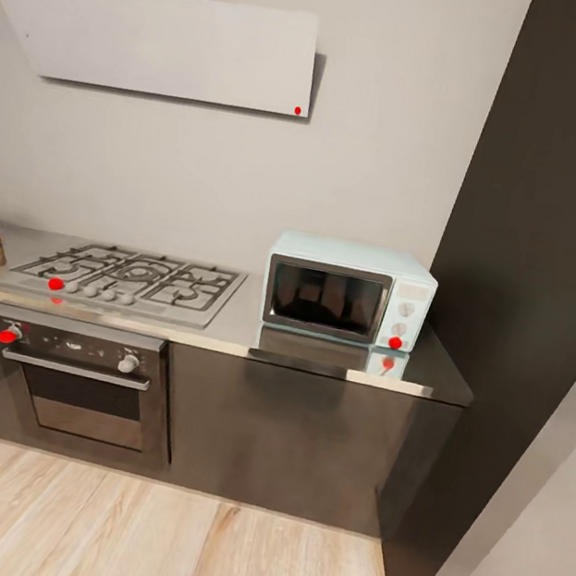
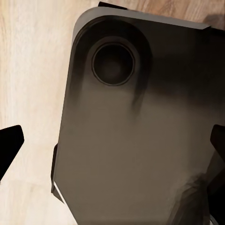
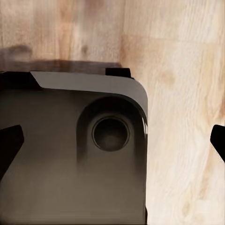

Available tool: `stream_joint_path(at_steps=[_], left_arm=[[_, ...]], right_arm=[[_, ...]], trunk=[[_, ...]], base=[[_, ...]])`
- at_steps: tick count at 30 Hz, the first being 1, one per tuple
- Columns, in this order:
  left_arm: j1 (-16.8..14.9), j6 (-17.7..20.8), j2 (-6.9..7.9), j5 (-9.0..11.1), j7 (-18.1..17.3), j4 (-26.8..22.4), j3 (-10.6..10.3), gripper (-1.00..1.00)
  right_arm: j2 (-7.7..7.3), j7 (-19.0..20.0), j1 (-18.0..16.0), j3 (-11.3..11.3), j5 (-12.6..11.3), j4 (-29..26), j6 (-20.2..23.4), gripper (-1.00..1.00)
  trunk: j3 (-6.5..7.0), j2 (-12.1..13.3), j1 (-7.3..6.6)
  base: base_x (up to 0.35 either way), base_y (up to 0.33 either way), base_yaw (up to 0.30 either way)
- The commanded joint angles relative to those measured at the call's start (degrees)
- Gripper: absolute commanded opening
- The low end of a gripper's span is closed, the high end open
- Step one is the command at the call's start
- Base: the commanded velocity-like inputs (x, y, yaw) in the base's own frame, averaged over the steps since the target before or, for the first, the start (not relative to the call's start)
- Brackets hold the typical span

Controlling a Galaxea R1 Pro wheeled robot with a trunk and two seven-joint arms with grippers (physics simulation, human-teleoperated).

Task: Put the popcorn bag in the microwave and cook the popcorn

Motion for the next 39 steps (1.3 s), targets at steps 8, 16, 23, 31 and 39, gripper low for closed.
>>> stream_joint_path(at_steps=[8, 16, 23, 31, 39], left_arm=[[-0.01, -0.07, 0.0, 0.41, 0.04, -0.1, 0.08, 1.0], [-0.01, -0.07, 0.0, 0.41, 0.04, -0.11, 0.11, 1.0], [-0.01, -0.07, 0.0, 0.41, 0.05, -0.11, 0.14, 1.0], [-0.01, -0.07, 0.0, 0.41, 0.08, -0.11, 0.15, 1.0], [-0.01, -0.07, 0.0, 0.49, 0.13, -0.11, 0.23, 1.0]], right_arm=[[-0.11, 0.68, -0.03, 0.03, 0.2, 5.07, -0.79, 1.0], [-0.03, 0.8, -0.03, 0.04, 0.21, 5.19, -0.58, 1.0], [0.1, 0.66, -0.03, 0.17, 0.5, 5.11, -0.35, 1.0], [0.65, 0.29, -0.03, 2.86, 4.37, -10.88, 5.86, 1.0], [0.71, 0.43, -0.03, 2.94, 4.71, -42.19, 27.57, 1.0]], trunk=[[-0.05, -0.02, 0.03], [-0.05, -0.02, 0.03], [-0.05, -0.02, 0.03], [-0.05, -0.02, 0.03], [-0.05, -0.02, 0.03]], base=[[0.126, 0.0, 0.0], [0.001, 0.0, 0.0], [0.0, 0.0, 0.0], [0.0, 0.0, 0.0], [0.0, 0.0, 0.0]])
